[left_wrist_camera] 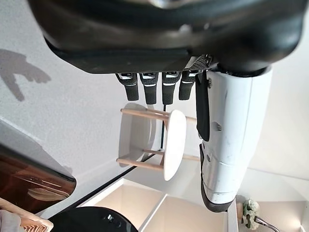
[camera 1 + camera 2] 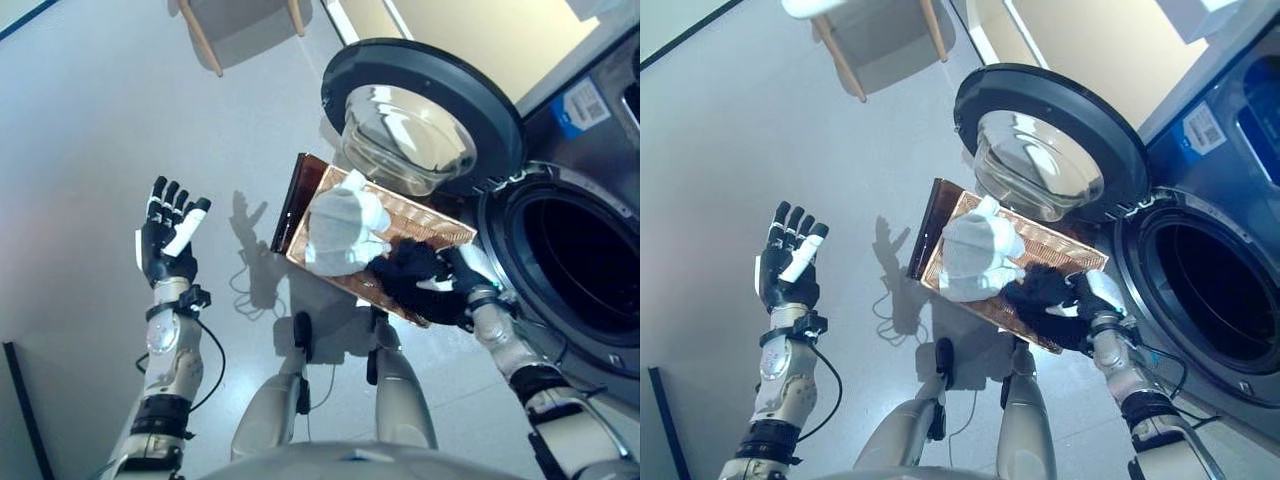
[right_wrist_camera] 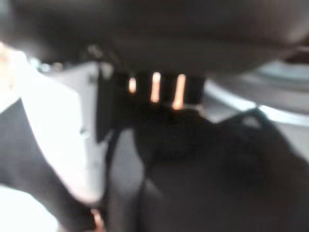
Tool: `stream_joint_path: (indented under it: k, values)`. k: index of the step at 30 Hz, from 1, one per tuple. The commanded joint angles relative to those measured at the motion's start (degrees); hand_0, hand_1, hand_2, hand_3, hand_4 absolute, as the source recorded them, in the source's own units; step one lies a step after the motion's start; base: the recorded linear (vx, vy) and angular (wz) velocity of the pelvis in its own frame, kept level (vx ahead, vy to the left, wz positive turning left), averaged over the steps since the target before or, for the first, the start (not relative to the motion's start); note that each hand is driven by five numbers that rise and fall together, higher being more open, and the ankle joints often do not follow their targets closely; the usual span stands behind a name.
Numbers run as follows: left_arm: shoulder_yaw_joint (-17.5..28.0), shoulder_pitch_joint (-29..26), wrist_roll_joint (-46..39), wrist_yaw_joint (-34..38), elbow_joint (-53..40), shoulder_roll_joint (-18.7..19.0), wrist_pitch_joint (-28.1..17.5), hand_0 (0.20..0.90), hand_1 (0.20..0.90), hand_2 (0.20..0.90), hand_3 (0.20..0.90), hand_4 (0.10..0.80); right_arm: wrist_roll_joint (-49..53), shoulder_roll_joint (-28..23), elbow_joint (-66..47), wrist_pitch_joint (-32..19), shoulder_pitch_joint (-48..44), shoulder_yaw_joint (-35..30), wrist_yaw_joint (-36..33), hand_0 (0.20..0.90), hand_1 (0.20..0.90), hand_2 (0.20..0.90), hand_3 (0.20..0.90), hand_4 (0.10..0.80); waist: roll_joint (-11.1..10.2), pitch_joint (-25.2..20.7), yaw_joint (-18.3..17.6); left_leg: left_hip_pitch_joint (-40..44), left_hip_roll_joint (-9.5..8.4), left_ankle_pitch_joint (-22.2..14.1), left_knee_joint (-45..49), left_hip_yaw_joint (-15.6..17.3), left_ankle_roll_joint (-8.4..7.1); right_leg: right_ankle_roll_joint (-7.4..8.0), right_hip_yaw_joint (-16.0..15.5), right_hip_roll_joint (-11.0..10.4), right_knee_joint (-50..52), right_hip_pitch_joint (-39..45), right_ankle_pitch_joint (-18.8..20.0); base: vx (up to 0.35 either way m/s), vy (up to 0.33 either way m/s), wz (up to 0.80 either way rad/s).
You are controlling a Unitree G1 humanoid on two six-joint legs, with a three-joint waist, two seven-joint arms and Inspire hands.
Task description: Pick up the clothes and place them into the washing machine
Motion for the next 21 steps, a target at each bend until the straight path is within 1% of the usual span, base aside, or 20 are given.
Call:
stream_joint_path:
  k: [1, 4, 5, 6, 10, 13, 15, 16, 17, 19, 20, 21]
  values:
    - [3.95, 0.40, 0.90, -1.18, -4.49, 3.23, -5.54, 0.900, 0.900, 0.900, 0.900, 0.800, 7.48, -3.58, -3.13, -6.14, 1.45, -2.80, -2.59, 0.200, 0.200, 0.200, 0.200, 0.300, -0.57, -5.78, 0.27, 0.86, -0.96, -1.19, -0.44, -1.85, -3.88, 3.06, 0.34, -1.16, 6.27, 0.86, -6.37, 0.042, -0.010, 0.00]
    - [4.61, 0.78, 0.61, -1.48, -3.77, 3.17, -5.46, 0.900, 0.900, 0.900, 0.900, 0.800, 12.16, -2.47, -3.77, -7.60, 2.58, -6.39, -2.40, 0.200, 0.200, 0.200, 0.200, 0.300, -0.76, -6.25, -0.08, 1.82, -0.77, -1.50, -0.44, -1.76, -3.91, 3.06, 0.27, -1.03, 6.25, 1.86, -6.68, 0.028, -0.004, -0.02]
    - [4.56, 0.77, 0.59, -1.49, -3.75, 3.20, -5.47, 0.900, 0.900, 0.900, 0.900, 0.800, 12.21, -2.47, -3.81, -7.59, 2.66, -6.46, -2.35, 0.200, 0.200, 0.200, 0.200, 0.300, -0.77, -6.22, -0.03, 1.88, -0.76, -1.51, -0.44, -1.75, -3.91, 3.06, 0.27, -1.03, 6.23, 1.93, -6.68, 0.000, 0.000, 0.00]
    - [4.77, 0.88, 0.61, -1.48, -3.60, 3.10, -5.48, 0.900, 0.900, 0.900, 0.900, 0.800, 16.01, -1.21, -3.30, -8.82, 2.85, -8.89, -2.64, 0.200, 0.200, 0.200, 0.200, 0.300, -0.80, -6.37, -0.26, 2.43, -0.67, -1.70, -0.44, -1.81, -3.90, 3.07, 0.29, -0.94, 6.09, 2.59, -6.85, 0.000, 0.000, 0.00]
    - [5.12, 0.80, 0.56, -1.02, -3.09, 3.13, -5.80, 0.900, 0.900, 0.900, 0.900, 0.800, 24.88, 1.62, -3.61, -11.61, 2.67, -13.14, -2.31, 0.200, 0.200, 0.200, 0.200, 0.300, -0.83, -6.48, -0.45, 2.75, -0.59, -1.88, -0.44, -1.70, -3.79, 3.07, 0.24, -0.75, 5.71, 2.97, -6.96, 0.006, -0.003, -0.04]
    - [5.23, 0.96, 0.42, -0.53, -3.00, 2.80, -6.08, 0.900, 0.900, 0.900, 0.900, 0.800, 34.74, 4.70, -4.65, -14.79, 2.11, -16.83, -1.37, 0.200, 0.200, 0.200, 0.200, 0.300, -0.63, -6.33, -0.49, 2.60, -0.54, -1.94, -0.44, -1.56, -3.72, 3.05, 0.47, -0.57, 5.53, 2.83, -7.01, -0.012, 0.005, -0.07]
    - [5.35, 1.11, 0.06, -0.12, -2.85, 2.53, -6.16, 0.900, 0.900, 0.900, 0.900, 0.800, 39.35, 6.37, -5.36, -16.14, 2.44, -17.83, -0.34, 0.200, 0.200, 0.200, 0.200, 0.300, -0.55, -6.33, -0.54, 2.34, -0.46, -1.85, -0.44, -1.41, -3.69, 3.00, 0.52, -0.55, 5.48, 2.41, -6.90, -0.008, 0.003, -0.09]
    - [5.24, 1.22, 0.02, 0.04, -2.84, 2.40, -6.21, 0.900, 0.900, 0.900, 0.900, 0.800, 43.43, 7.48, -5.25, -17.12, 2.25, -18.97, 0.20, 0.200, 0.200, 0.200, 0.200, 0.300, -0.40, -6.20, -0.54, 2.49, -0.29, -2.16, -0.44, -1.33, -3.70, 2.98, 0.46, -0.40, 5.56, 2.47, -7.29, -0.017, -0.001, -0.06]
    - [5.22, 1.26, -0.18, 0.07, -3.02, 2.22, -6.16, 0.900, 0.900, 0.900, 0.900, 0.800, 46.86, 8.67, -5.22, -17.82, 2.15, -19.53, 1.20, 0.200, 0.200, 0.200, 0.200, 0.300, -0.40, -6.12, -0.63, 2.02, -0.39, -1.80, -0.44, -1.30, -3.68, 2.95, 0.50, -0.45, 5.36, 2.11, -6.87, -0.017, -0.005, -0.04]
    - [5.29, 1.55, -0.45, 0.11, -3.34, 2.07, -6.16, 0.900, 0.900, 0.900, 0.900, 0.800, 51.85, 10.10, -4.57, -18.59, 2.01, -20.39, 2.47, 0.200, 0.200, 0.200, 0.200, 0.300, -0.35, -6.00, -0.56, 1.54, -0.33, -1.68, -0.44, -1.24, -3.73, 2.87, 0.52, -0.33, 5.22, 1.77, -6.82, -0.017, -0.002, -0.01]
    - [5.28, 1.56, -0.45, 0.12, -3.35, 2.10, -6.15, 0.900, 0.900, 0.900, 0.900, 0.800, 52.04, 10.07, -4.49, -18.63, 2.03, -20.40, 2.65, 0.200, 0.200, 0.200, 0.200, 0.300, -0.37, -6.02, -0.54, 1.52, -0.32, -1.68, -0.44, -1.23, -3.74, 2.87, 0.52, -0.32, 5.23, 1.74, -6.81, -0.014, -0.007, -0.04]
    - [5.32, 1.66, -0.89, 0.02, -3.46, 1.98, -6.19, 0.900, 0.900, 0.900, 0.900, 0.800, 56.35, 11.25, -3.47, -18.62, 1.69, -20.40, 4.22, 0.200, 0.200, 0.200, 0.200, 0.300, -0.27, -5.84, -0.46, 1.19, -0.27, -1.64, -0.44, -1.13, -3.77, 2.78, 0.51, -0.26, 5.16, 1.42, -6.77, -0.014, -0.010, -0.04]
